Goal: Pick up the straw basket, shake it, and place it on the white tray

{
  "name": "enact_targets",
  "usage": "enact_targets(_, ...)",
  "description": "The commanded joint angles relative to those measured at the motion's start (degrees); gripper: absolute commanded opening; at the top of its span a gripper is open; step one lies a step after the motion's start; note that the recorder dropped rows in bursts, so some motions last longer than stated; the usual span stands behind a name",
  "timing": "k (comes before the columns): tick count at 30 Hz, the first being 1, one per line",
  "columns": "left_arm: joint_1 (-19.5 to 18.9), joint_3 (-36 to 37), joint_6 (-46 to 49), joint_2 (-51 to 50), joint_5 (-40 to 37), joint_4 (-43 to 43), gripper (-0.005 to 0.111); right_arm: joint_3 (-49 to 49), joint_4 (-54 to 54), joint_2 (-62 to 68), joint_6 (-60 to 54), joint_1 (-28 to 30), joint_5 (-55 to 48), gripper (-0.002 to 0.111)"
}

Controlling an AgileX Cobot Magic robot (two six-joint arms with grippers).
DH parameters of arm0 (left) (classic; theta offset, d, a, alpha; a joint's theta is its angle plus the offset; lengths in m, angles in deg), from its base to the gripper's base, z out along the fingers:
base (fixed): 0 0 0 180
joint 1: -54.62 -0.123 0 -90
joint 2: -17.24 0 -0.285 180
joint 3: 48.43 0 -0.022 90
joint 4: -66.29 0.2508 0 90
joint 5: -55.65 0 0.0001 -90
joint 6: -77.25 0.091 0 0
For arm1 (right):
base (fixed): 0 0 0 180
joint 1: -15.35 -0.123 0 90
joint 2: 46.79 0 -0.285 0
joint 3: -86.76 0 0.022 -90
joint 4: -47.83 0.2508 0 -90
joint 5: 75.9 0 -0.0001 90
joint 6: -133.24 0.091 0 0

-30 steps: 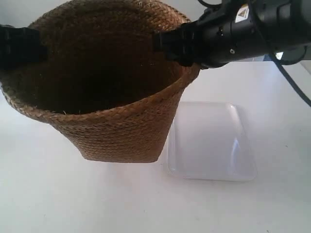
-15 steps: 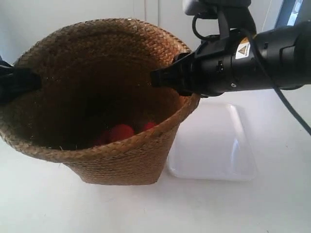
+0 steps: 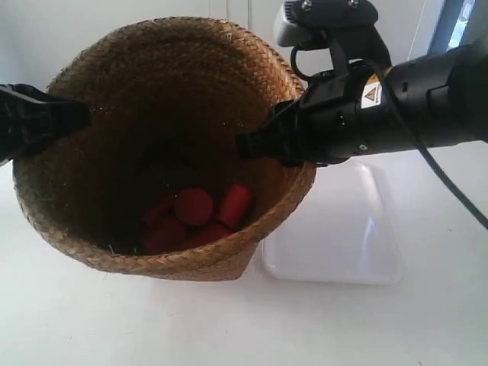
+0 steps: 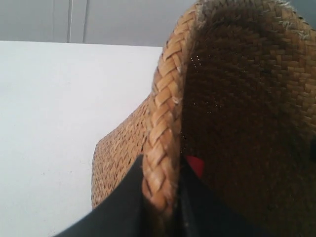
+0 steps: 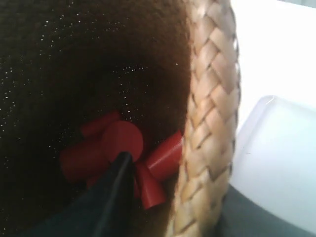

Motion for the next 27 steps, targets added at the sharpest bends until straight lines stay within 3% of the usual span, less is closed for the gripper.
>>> enact_targets(1, 0.58, -0.39, 4.74, 0.84, -3.11, 0.40, 0.000, 0.21, -0.31, 0.24, -0.98, -0.54, 1.12, 0.000)
enact_targets(16, 0.58, -0.39, 6.40, 0.41, 0.44, 1.01, 0.000, 4.81, -0.64, -0.01, -1.22, -2.84, 5.69, 0.000)
enact_targets(27, 0.58, -0.39, 4.60, -1.51, -1.73, 1.01, 0.000, 4.81, -1.42, -0.01, -1.11, -2.84, 1.36, 0.000)
